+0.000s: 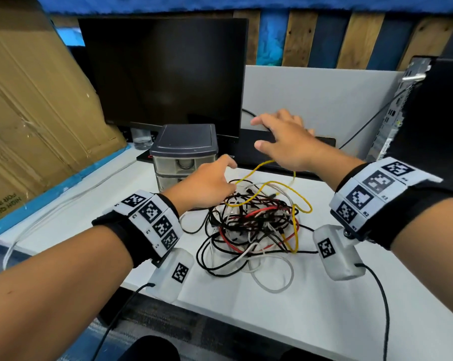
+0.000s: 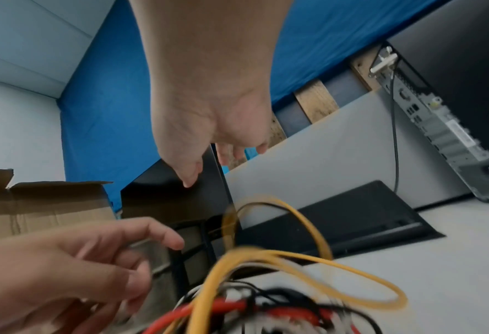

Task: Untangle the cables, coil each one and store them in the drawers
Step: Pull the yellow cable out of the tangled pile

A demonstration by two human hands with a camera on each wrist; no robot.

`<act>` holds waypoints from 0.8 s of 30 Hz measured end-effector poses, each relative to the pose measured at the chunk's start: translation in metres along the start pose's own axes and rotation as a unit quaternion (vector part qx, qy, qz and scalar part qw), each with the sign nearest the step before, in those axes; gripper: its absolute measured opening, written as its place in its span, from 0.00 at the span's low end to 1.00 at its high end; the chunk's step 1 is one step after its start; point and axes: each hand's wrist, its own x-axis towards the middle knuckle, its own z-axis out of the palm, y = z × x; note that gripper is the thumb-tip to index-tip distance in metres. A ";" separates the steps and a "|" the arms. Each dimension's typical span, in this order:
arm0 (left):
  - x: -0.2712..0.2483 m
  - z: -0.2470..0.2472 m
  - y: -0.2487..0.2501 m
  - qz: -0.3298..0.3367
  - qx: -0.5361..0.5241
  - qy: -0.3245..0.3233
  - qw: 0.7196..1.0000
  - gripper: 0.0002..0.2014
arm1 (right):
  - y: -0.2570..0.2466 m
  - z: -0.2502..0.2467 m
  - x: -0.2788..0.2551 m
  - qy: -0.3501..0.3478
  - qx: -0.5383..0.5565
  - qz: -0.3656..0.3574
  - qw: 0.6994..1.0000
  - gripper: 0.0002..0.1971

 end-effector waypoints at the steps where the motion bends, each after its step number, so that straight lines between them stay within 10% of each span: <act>1: -0.002 0.000 0.001 0.006 0.006 -0.016 1.000 0.15 | -0.002 0.004 -0.004 0.009 -0.001 -0.003 1.000 0.17; 6: -0.007 0.011 -0.005 0.026 0.123 -0.116 0.985 0.13 | -0.012 0.027 -0.015 -0.091 0.063 -0.091 0.990 0.04; 18: -0.004 0.017 -0.014 0.042 0.098 -0.032 0.994 0.10 | -0.020 0.062 -0.025 -0.228 -0.058 -0.106 0.966 0.01; 24: -0.002 0.016 -0.014 0.038 0.006 -0.016 0.999 0.13 | -0.025 0.015 -0.010 -0.052 0.145 -0.113 0.982 0.07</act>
